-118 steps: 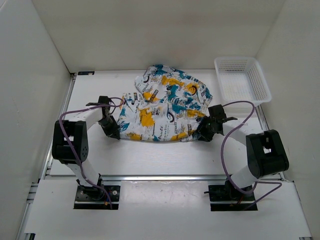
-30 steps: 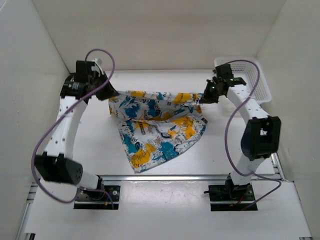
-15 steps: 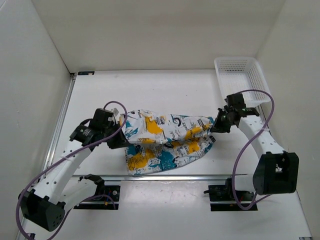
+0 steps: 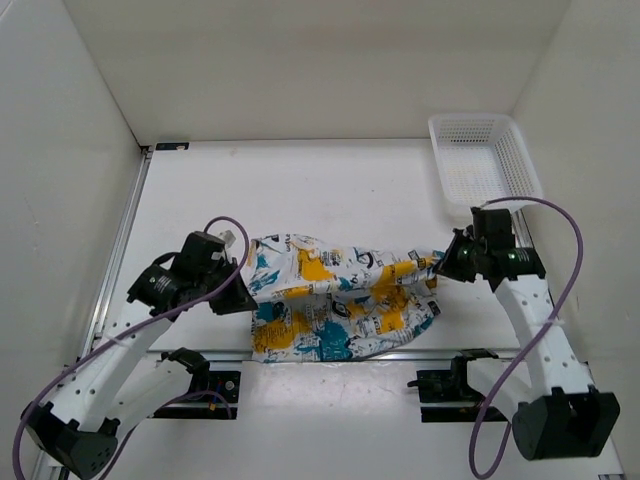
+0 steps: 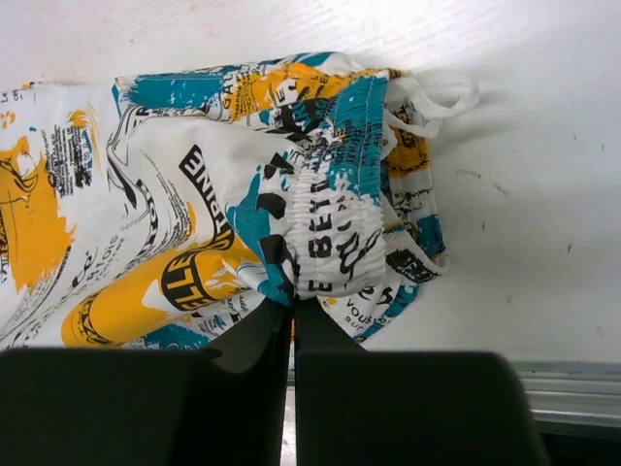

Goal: Fold and stack the shorts
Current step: Fold the shorts

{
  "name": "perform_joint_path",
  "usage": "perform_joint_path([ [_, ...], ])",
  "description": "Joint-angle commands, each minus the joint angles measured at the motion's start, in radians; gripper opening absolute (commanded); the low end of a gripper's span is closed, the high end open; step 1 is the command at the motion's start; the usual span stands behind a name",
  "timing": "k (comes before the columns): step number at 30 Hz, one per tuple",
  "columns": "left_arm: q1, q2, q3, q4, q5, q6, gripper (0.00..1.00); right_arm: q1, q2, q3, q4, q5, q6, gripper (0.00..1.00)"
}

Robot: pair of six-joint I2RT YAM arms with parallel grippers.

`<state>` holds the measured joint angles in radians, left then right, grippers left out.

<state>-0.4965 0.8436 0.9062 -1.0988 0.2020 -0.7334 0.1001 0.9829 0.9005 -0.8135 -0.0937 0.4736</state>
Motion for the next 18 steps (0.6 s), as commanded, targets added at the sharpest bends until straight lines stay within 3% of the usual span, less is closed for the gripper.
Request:
perform_joint_path([
  [1, -0.014, -0.067, -0.06, -0.024, 0.048, 0.0, 0.1, -0.003, -0.088, -0.073, -0.069, 0.046, 0.063, 0.0],
  [3, -0.024, -0.101, -0.125, -0.013, 0.133, -0.009, 0.1, -0.003, -0.163, -0.138, -0.069, 0.017, 0.141, 0.01],
  [4, -0.024, -0.115, -0.157, 0.003, 0.173, 0.006, 0.1, -0.003, -0.187, -0.155, -0.069, -0.006, 0.163, 0.17],
  [7, -0.024, -0.109, -0.233, 0.007, 0.218, 0.037, 0.54, -0.003, -0.234, -0.193, -0.069, -0.011, 0.229, 0.65],
  [8, -0.024, -0.071, -0.212, -0.002, 0.188, 0.037, 0.79, -0.003, -0.245, -0.193, -0.082, 0.021, 0.241, 0.7],
  [10, -0.024, -0.028, -0.158, -0.021, 0.058, 0.006, 0.99, -0.003, -0.236, -0.167, -0.113, 0.107, 0.283, 0.76],
  [13, 0.012, 0.052, -0.061, 0.025, -0.066, -0.032, 1.0, -0.003, -0.204, -0.112, -0.099, 0.173, 0.271, 0.81],
  [17, 0.096, 0.214, -0.027, 0.176, -0.093, -0.044, 1.0, -0.003, -0.045, -0.103, -0.018, 0.073, 0.214, 0.76],
  [18, 0.107, 0.315, -0.006, 0.197, -0.104, -0.044, 1.0, -0.003, -0.008, -0.121, 0.014, 0.049, 0.203, 0.74],
])
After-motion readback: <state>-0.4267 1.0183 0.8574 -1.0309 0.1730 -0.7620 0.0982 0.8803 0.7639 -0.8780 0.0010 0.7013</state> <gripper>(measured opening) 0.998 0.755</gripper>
